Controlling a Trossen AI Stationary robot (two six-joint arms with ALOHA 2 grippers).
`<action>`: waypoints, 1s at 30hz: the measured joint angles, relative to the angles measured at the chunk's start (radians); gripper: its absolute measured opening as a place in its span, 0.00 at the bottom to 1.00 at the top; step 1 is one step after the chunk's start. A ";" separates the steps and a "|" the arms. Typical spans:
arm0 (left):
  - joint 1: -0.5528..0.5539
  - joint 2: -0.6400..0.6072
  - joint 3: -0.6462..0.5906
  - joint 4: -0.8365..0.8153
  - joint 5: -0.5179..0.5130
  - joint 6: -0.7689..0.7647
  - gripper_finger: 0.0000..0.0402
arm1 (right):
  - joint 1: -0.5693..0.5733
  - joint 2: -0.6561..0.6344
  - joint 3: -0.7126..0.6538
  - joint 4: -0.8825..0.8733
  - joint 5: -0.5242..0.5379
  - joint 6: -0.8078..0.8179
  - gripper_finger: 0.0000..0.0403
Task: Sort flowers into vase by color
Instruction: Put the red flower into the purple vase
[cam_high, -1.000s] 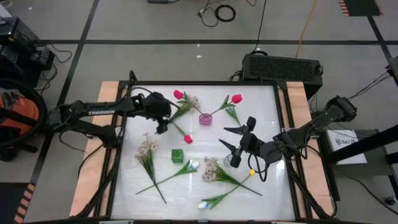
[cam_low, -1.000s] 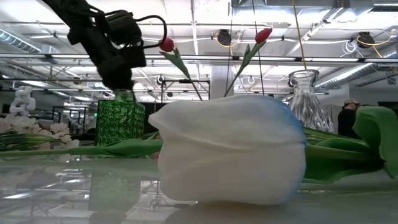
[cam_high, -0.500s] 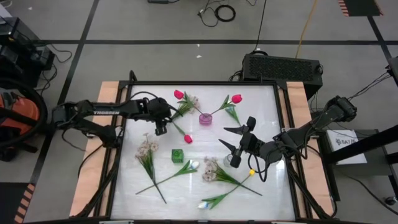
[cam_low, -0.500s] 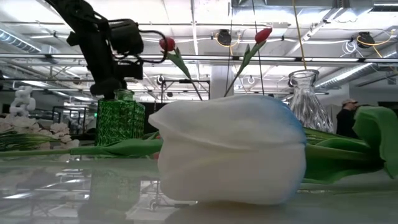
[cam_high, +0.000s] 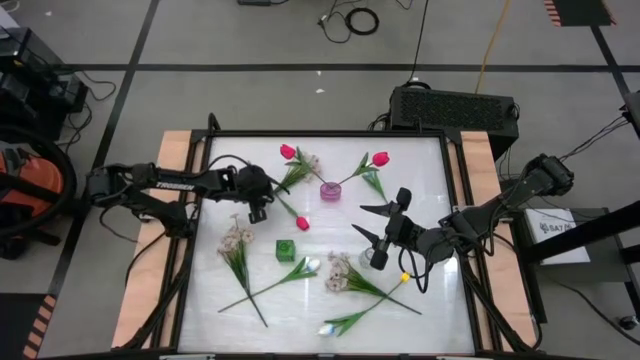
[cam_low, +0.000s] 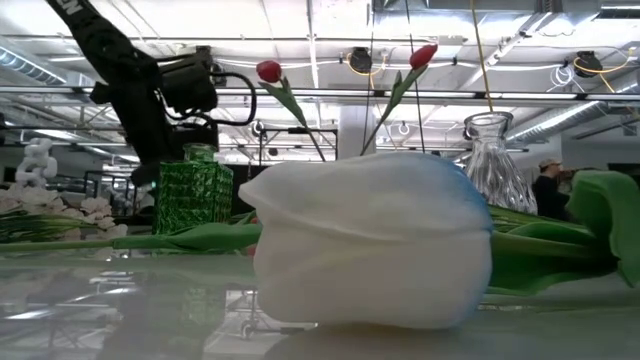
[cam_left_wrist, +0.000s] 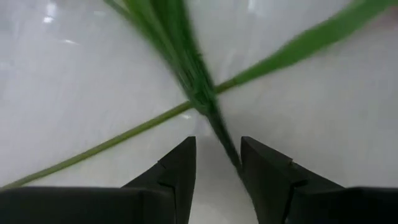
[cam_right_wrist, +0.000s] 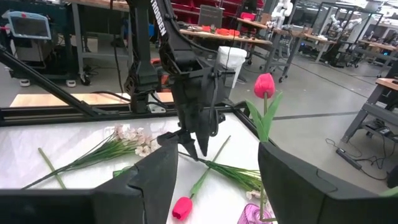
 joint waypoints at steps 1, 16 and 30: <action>0.004 0.000 -0.005 0.009 -0.036 0.004 0.33 | 0.000 0.000 0.000 0.000 0.000 0.000 0.53; 0.042 -0.003 -0.008 0.137 -0.044 0.155 0.33 | 0.000 0.000 0.000 -0.025 0.000 0.001 0.53; 0.018 0.049 -0.008 0.231 0.201 0.439 0.33 | 0.000 0.000 0.000 -0.023 0.000 0.004 0.53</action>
